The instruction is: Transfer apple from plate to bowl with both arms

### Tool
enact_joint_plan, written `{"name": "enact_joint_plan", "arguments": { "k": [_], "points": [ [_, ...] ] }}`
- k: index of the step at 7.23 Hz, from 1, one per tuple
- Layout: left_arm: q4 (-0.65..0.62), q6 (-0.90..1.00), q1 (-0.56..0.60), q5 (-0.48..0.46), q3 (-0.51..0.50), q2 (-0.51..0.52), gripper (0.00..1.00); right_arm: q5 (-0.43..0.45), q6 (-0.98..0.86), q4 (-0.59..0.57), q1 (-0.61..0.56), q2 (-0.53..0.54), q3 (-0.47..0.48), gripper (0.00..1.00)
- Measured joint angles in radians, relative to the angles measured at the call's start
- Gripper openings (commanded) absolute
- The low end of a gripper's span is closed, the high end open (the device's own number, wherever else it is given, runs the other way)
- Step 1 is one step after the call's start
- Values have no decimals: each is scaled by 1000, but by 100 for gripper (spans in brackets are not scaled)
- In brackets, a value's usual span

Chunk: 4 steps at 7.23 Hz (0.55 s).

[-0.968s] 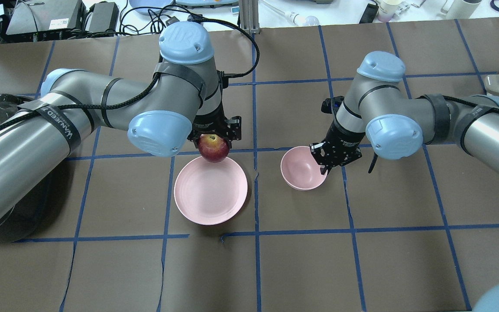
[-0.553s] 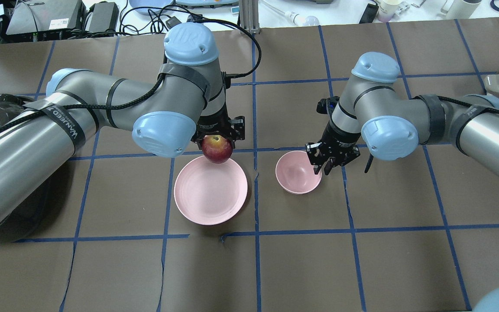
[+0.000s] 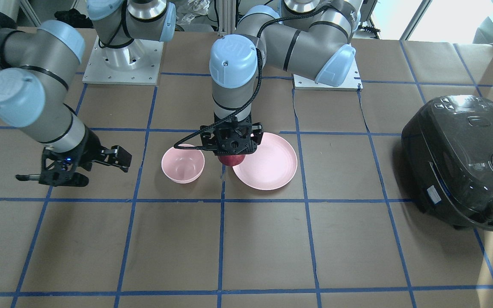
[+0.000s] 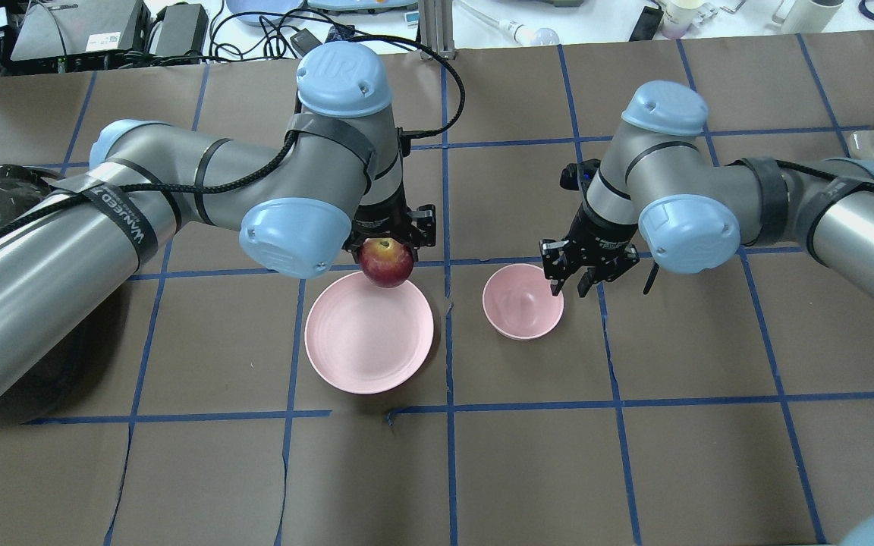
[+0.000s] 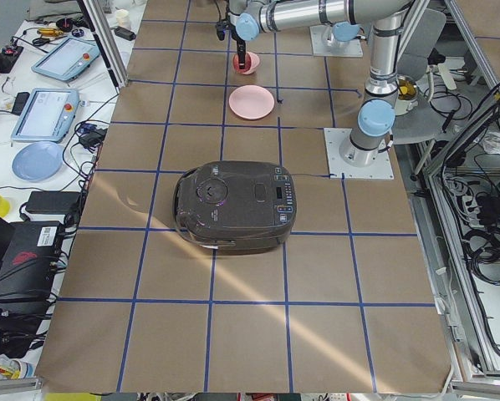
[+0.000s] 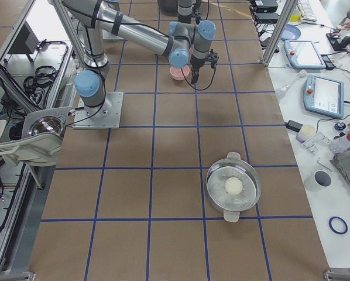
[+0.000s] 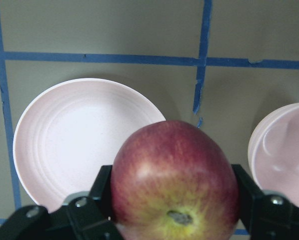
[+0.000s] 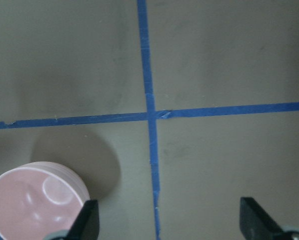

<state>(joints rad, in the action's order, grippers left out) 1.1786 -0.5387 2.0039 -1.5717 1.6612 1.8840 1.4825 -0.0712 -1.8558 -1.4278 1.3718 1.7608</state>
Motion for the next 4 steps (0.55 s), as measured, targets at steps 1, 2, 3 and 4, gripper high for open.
{"name": "enact_joint_plan", "arguments": {
  "k": [1, 2, 3, 4],
  "points": [
    [-12, -58, 33, 4, -34, 32, 37, 20, -43, 41, 47, 21, -29, 100],
    [-17, -105, 65, 7, -72, 69, 37, 51, -64, 80, 72, 48, -48, 100],
    [-20, -146, 92, 8, -107, 104, 37, 72, -71, 102, 81, 67, -55, 100],
    [-21, -186, 116, 11, -143, 137, 37, 80, -74, 114, 86, 76, -57, 100]
  ]
}}
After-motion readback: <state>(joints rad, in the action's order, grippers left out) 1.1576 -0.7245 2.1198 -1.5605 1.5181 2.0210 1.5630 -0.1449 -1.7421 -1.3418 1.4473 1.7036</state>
